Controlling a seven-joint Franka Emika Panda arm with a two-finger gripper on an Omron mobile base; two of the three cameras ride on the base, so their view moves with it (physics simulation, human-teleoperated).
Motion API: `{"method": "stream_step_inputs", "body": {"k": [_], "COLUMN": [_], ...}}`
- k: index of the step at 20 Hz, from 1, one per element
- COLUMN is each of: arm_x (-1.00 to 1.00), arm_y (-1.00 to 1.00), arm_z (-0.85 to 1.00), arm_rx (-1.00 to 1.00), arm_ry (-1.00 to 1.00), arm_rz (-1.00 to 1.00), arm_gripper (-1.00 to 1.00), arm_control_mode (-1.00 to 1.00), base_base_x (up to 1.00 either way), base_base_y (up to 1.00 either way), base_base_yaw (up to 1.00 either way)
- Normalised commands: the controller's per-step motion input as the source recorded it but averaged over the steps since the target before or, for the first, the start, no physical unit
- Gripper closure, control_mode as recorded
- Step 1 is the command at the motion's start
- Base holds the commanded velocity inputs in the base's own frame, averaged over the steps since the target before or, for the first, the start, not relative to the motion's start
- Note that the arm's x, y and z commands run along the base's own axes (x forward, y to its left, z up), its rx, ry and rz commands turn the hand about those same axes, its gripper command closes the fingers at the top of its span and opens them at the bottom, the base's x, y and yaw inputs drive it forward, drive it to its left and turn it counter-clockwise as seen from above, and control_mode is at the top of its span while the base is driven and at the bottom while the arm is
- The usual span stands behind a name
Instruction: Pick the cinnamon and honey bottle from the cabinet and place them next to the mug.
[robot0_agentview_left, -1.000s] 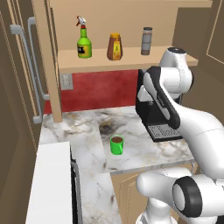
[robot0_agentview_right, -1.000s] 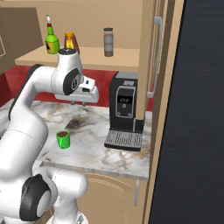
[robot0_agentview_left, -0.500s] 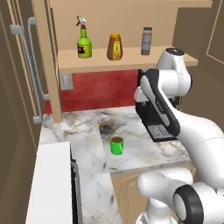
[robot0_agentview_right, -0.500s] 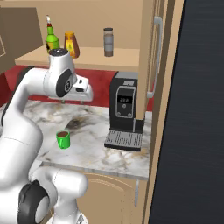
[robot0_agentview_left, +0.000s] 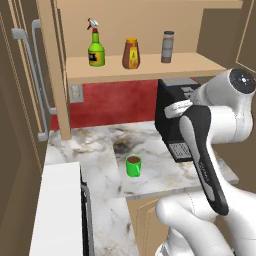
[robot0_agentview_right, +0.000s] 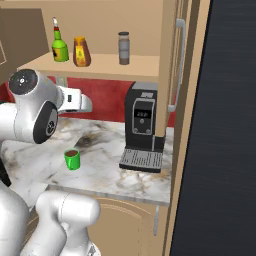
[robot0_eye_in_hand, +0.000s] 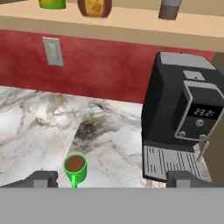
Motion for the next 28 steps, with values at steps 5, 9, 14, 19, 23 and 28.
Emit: {"method": "stream_step_inputs", "body": {"k": [5,9,14,19,23,28], "arm_x": [-0.16,0.0,0.0,0.04,0.01,0.42], "arm_y": [-0.06,-0.06,-0.26,-0.62,-0.71,-0.16], "arm_z": [1.0,0.98,0.72,0.4,0.04,-0.04], "arm_rx": [-0.01,0.0,0.03,0.16,0.23,0.06], "arm_ry": [-0.24,-0.08,-0.04,0.0,-0.01,0.09], "arm_rz": [0.0,-0.02,-0.11,-0.19,-0.14,0.0], "arm_gripper": [-1.0,-1.0,-1.0,-1.0,-1.0,-1.0], "arm_control_mode": [-1.0,-1.0,-1.0,-1.0,-1.0,-1.0], "base_base_x": [0.0,0.0,0.0,0.0,0.0,0.0], "base_base_y": [0.0,0.0,0.0,0.0,0.0,0.0], "base_base_yaw": [0.0,0.0,0.0,0.0,0.0,0.0]}}
